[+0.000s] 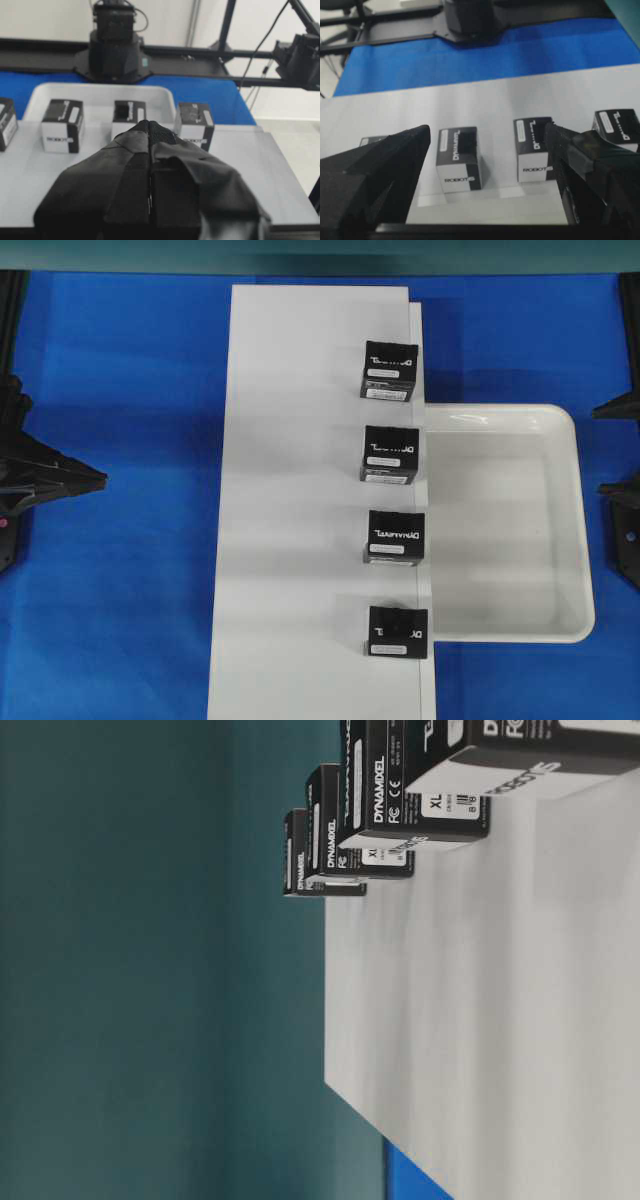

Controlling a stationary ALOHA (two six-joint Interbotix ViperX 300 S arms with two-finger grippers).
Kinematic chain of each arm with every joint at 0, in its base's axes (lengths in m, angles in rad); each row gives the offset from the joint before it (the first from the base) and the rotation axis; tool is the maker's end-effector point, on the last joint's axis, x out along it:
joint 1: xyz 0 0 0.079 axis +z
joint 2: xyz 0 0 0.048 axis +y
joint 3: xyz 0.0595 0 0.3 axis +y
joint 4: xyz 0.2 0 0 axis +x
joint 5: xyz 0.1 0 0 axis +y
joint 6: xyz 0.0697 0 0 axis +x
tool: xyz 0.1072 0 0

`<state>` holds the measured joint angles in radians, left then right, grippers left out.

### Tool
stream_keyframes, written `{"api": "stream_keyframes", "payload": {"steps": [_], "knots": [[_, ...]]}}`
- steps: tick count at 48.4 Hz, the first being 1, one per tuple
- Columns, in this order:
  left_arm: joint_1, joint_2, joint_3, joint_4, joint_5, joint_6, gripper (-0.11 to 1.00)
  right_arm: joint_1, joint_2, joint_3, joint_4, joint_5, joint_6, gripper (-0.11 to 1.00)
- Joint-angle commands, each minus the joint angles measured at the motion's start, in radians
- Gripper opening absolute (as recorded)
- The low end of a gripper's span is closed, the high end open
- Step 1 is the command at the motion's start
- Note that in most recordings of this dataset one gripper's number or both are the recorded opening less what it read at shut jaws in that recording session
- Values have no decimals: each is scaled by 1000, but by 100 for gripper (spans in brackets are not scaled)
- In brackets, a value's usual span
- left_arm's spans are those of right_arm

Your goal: Place the box from the white plastic tray onto the white base.

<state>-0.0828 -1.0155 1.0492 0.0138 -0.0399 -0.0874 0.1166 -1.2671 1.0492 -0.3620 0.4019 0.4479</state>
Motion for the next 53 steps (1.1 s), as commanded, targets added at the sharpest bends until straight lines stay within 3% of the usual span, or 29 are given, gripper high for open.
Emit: {"api": "stream_keyframes", "payload": {"steps": [1, 53], "knots": [[0, 5, -28, 2, -8, 2, -7, -2, 6, -6, -2, -12, 0, 93], [11, 3, -29, 2, -5, -2, -7, -2, -5, 20, 18, 43, 5, 93]]}}
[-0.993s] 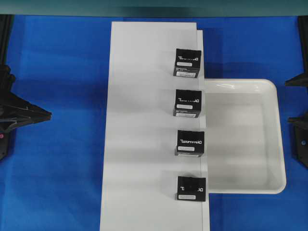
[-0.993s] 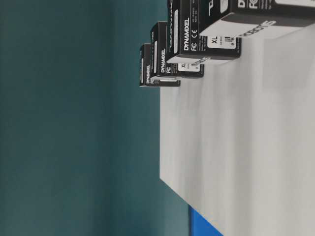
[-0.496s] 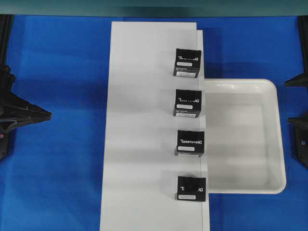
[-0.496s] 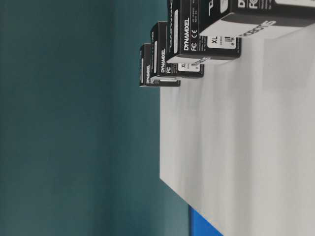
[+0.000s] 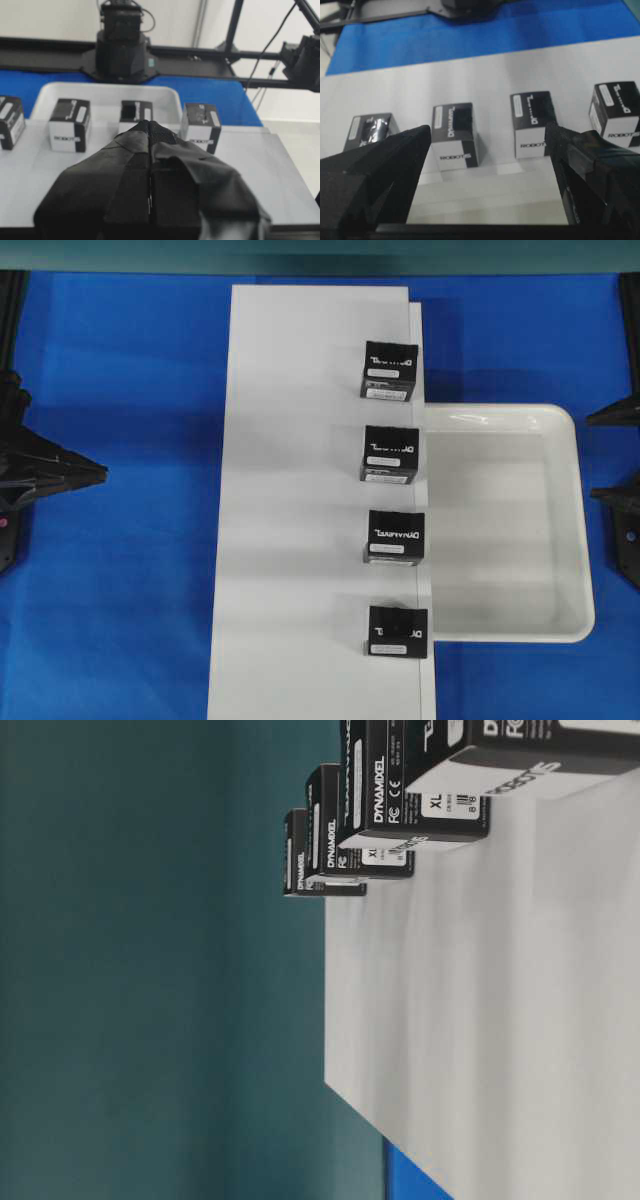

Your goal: Place the box from the white plastic tray onto the white base.

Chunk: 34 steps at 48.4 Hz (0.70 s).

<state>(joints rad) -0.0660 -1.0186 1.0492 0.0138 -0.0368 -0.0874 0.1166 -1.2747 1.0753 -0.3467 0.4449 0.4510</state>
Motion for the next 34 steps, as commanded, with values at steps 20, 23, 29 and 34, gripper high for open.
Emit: {"api": "stream_keyframes", "payload": {"steps": [20, 23, 29, 34], "knots": [[-6, 2, -29, 2, -20, 5, -7, -2, -66, 60, 0, 17, -6, 93], [-6, 3, -26, 2, -20, 9, -7, -2, -83, 61, 0, 14, -6, 93], [-6, 8, -28, 2, -25, 12, -7, -2, -110, 58, -2, 17, -8, 93], [-6, 3, -28, 2, -26, 9, -7, -2, -115, 58, -2, 20, -8, 93]]}}
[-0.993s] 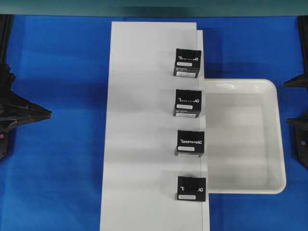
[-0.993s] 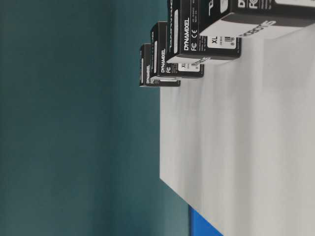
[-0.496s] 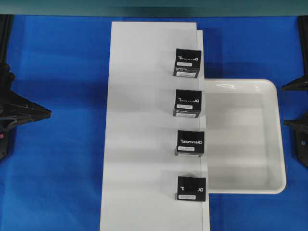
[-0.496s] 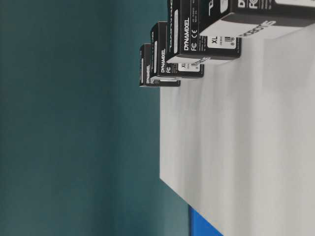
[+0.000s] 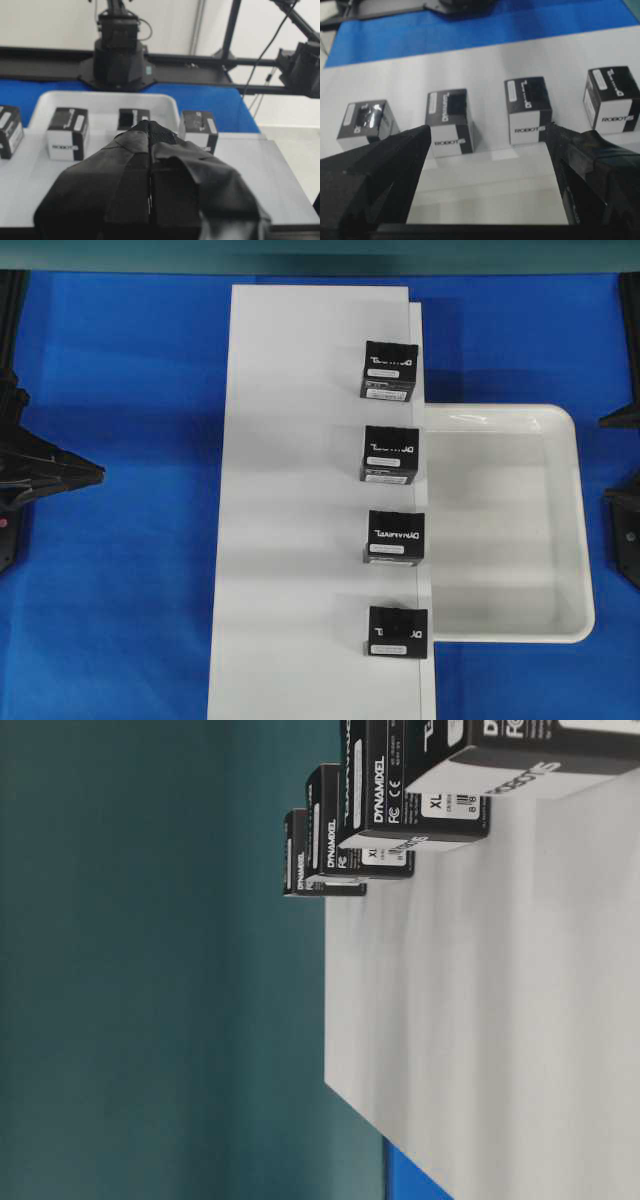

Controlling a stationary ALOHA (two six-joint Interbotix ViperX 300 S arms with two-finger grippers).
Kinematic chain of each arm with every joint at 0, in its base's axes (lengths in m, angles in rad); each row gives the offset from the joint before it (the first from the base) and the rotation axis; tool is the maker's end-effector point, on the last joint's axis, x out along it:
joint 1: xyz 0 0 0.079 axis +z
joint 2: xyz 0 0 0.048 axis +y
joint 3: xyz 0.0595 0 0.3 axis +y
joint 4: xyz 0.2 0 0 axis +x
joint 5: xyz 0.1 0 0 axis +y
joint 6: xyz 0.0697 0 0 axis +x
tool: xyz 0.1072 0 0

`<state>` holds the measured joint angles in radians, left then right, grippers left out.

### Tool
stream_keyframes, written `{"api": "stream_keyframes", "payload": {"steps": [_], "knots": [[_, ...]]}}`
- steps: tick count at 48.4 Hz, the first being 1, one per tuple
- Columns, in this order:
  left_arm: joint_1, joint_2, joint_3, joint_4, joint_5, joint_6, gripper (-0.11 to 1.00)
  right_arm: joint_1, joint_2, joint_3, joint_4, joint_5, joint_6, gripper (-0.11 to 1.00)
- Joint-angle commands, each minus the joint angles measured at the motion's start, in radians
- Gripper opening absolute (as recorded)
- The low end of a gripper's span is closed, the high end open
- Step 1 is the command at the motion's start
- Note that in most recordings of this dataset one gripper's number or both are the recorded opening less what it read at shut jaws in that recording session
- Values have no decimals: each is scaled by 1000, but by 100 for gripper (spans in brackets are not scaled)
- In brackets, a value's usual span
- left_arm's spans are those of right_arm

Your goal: Place the box from the white plastic tray onto the white base.

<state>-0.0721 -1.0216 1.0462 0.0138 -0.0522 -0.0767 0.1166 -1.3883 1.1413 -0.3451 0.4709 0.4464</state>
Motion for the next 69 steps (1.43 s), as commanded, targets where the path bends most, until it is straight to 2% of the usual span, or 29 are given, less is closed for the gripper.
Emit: {"api": "stream_keyframes", "payload": {"steps": [1, 54, 69], "knots": [[0, 5, -25, 2, -11, -5, -7, -2, -2, -8, -3, -6, -3, 93], [2, -20, -32, 3, -23, 8, -7, -2, 0, -5, -3, -38, -11, 93], [-3, -23, -32, 3, -20, 3, -7, -2, -2, 2, -18, -35, -11, 93]]}}
